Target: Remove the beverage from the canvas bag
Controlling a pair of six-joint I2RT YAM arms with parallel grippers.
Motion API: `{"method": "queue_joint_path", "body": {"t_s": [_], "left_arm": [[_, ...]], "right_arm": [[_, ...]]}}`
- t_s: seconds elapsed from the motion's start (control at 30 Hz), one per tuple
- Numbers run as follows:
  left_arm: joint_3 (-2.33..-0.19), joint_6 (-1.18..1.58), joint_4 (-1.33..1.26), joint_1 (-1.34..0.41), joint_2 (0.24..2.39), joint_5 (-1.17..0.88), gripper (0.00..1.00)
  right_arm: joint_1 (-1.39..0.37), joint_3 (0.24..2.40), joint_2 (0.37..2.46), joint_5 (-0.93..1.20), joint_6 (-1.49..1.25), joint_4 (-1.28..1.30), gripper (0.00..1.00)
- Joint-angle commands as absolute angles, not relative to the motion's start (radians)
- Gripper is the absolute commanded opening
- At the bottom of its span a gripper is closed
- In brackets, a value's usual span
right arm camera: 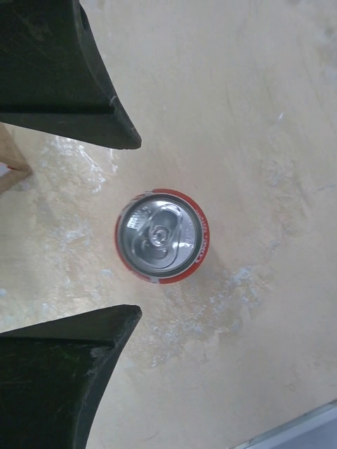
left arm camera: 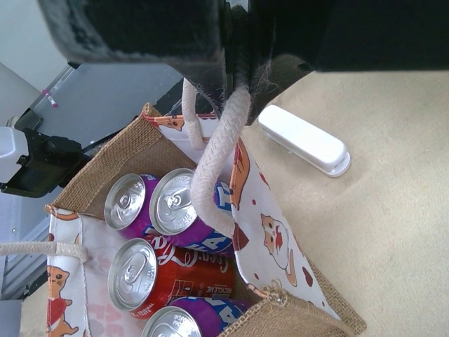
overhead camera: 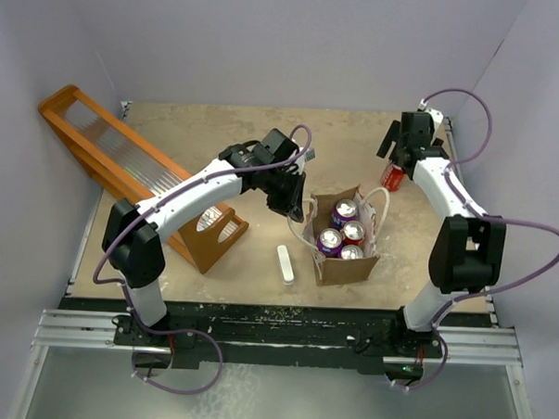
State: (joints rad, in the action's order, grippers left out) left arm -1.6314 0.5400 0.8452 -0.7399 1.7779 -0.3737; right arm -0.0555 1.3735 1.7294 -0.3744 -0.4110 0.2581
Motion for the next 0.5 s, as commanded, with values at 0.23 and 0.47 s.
{"method": "queue_joint_path", "body": {"t_s": [0.23, 0.47], "left_arm": [[-1.553, 0.55, 0.72, -0.736, 1.693, -0.437, 0.07], [-1.478, 0.55, 0.653, -0.735, 1.652, -0.477, 0.07]], "right_arm": [[-0.052, 1.24, 1.428, -0.198, -0.486, 0.42, 0.91], [-0.051, 1.172, 1.232, -0.112, -0.506, 0.501, 0.9]]}}
